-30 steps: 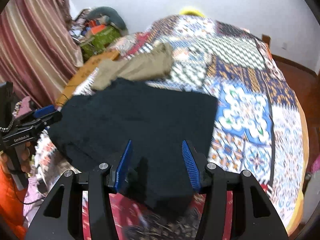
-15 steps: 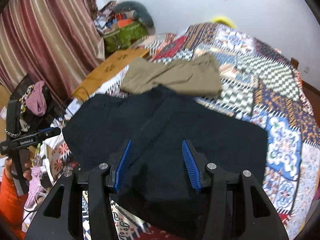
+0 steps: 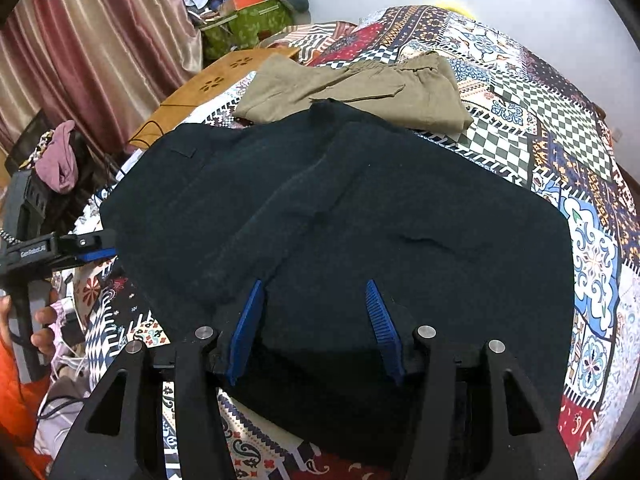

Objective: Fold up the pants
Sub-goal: 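Grasp the black pants edge with the left gripper and lift it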

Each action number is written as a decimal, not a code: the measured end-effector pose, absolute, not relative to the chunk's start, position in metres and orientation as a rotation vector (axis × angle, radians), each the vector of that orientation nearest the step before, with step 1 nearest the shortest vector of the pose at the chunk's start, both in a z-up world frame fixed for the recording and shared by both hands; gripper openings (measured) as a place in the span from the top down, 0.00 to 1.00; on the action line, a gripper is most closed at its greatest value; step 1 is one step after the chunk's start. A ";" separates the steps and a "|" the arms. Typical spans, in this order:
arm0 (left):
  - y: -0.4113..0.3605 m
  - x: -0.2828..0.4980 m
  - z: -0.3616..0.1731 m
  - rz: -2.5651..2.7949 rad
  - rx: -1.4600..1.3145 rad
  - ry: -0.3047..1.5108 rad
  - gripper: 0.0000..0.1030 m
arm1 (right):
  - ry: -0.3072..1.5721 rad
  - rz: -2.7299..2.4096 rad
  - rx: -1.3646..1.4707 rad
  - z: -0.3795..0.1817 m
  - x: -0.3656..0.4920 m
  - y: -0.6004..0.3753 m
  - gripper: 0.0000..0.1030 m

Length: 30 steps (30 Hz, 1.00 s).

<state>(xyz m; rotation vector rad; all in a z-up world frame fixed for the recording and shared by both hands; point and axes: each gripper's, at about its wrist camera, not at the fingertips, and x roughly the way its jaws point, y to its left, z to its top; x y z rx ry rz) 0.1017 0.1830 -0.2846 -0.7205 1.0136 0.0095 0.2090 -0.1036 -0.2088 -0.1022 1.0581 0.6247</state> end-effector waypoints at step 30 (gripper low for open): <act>0.160 0.166 -0.258 0.213 -0.349 0.932 0.81 | 1.072 0.658 -0.041 -0.203 0.213 -0.116 0.51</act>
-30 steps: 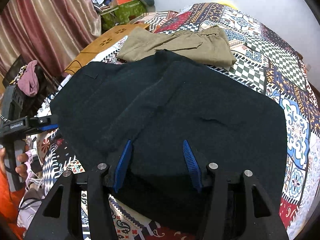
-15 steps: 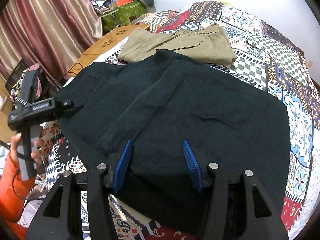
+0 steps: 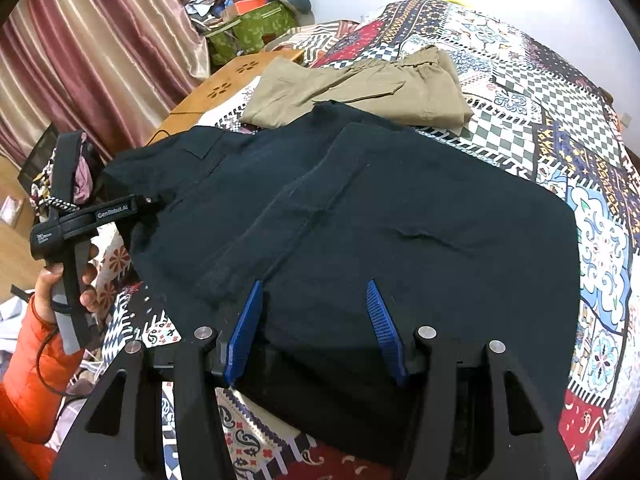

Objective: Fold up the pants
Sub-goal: 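Grasp the black pants edge with the left gripper and lift it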

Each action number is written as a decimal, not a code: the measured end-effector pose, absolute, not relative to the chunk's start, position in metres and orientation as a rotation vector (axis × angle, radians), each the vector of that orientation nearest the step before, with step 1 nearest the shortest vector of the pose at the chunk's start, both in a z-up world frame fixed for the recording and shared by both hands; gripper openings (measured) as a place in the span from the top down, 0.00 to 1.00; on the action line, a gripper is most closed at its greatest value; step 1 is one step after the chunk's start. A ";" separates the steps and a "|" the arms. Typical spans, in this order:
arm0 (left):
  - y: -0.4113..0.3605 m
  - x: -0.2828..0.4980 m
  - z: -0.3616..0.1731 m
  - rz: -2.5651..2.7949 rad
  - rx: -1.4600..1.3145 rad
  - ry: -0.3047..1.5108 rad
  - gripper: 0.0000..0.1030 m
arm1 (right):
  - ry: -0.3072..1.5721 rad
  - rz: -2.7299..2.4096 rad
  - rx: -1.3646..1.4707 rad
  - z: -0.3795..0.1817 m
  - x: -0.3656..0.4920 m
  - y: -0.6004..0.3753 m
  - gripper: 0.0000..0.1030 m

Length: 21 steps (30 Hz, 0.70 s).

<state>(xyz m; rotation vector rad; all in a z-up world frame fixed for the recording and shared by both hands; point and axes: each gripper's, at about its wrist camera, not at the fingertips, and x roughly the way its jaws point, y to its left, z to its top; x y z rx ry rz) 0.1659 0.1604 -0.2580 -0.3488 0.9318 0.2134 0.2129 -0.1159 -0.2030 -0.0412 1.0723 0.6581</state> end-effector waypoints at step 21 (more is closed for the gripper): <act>0.065 0.166 -0.128 0.096 -0.021 0.653 0.85 | 0.972 0.479 0.049 -0.182 0.208 -0.208 0.51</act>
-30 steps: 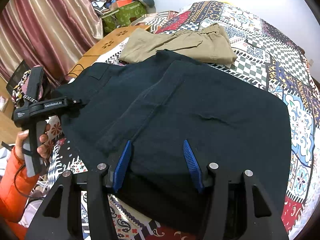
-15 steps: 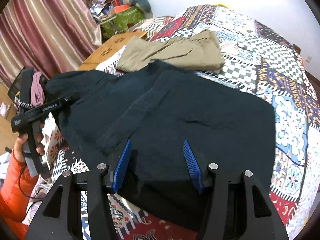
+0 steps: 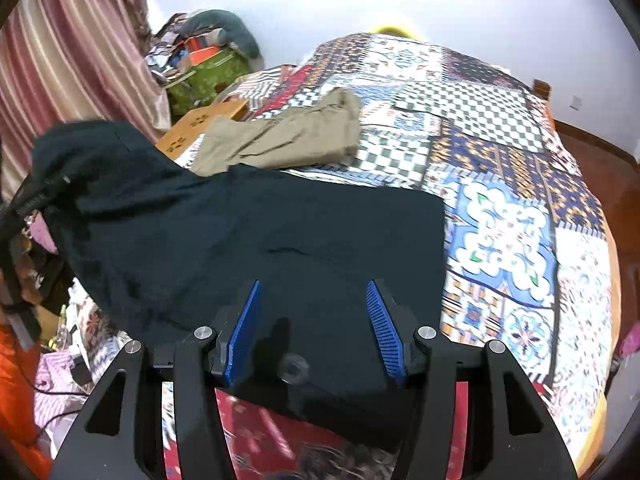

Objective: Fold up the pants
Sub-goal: 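Grasp the black pants edge with the left gripper and lift it, then fold the held edge over the pants with the left gripper and release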

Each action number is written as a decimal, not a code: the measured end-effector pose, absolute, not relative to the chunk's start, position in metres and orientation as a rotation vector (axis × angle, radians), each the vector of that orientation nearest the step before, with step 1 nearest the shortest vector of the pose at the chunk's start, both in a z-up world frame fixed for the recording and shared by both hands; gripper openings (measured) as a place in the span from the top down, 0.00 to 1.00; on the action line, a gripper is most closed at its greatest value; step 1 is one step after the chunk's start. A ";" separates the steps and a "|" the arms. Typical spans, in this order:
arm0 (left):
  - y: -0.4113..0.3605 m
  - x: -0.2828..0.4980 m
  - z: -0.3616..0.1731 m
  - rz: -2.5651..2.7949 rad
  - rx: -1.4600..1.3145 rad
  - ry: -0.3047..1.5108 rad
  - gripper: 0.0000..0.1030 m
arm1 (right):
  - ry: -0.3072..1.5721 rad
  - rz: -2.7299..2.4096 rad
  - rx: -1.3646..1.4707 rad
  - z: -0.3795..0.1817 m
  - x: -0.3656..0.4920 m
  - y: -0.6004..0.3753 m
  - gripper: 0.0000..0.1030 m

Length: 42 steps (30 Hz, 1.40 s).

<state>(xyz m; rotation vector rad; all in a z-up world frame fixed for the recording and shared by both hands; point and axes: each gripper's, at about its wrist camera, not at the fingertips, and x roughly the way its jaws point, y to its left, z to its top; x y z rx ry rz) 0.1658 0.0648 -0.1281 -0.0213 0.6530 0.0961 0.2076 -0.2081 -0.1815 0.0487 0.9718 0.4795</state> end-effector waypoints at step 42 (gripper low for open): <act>-0.177 0.198 -0.217 -0.445 0.239 1.001 0.76 | 0.987 0.363 0.218 -0.198 0.178 -0.290 0.49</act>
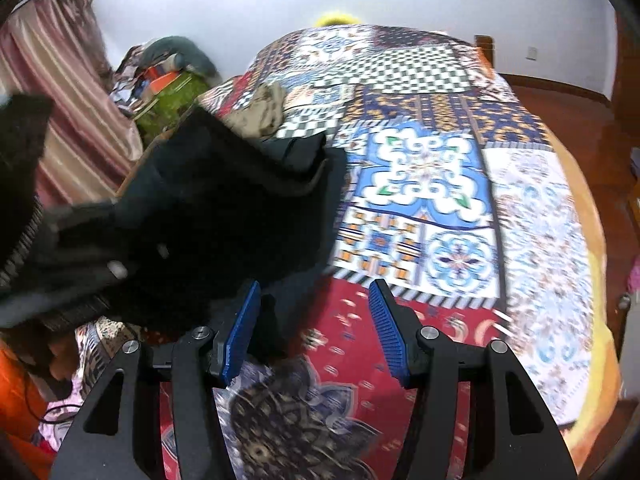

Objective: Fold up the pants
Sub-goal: 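Fold the held edge over the pants with the left gripper and release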

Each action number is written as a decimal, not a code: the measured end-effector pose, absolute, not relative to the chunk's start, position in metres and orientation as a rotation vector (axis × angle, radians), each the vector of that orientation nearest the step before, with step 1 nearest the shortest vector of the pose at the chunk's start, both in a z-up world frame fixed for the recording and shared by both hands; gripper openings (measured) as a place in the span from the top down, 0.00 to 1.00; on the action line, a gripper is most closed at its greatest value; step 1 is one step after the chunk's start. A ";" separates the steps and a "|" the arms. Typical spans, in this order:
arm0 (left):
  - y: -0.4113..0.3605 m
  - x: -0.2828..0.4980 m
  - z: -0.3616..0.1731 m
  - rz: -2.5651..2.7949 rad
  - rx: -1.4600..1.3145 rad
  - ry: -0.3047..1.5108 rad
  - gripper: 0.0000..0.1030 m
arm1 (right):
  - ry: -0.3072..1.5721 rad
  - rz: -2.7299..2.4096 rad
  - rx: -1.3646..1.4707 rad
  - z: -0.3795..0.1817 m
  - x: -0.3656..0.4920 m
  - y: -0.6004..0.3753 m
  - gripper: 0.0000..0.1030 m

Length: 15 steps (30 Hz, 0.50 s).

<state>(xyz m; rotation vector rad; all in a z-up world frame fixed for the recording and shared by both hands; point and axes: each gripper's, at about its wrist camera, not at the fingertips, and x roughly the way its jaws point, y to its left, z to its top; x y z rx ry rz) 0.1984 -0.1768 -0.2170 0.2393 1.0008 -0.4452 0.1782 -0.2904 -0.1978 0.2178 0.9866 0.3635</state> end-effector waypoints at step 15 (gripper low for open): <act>-0.177 0.179 -0.173 -0.464 0.182 0.899 0.17 | 0.924 0.304 0.237 -0.173 0.169 -0.314 0.49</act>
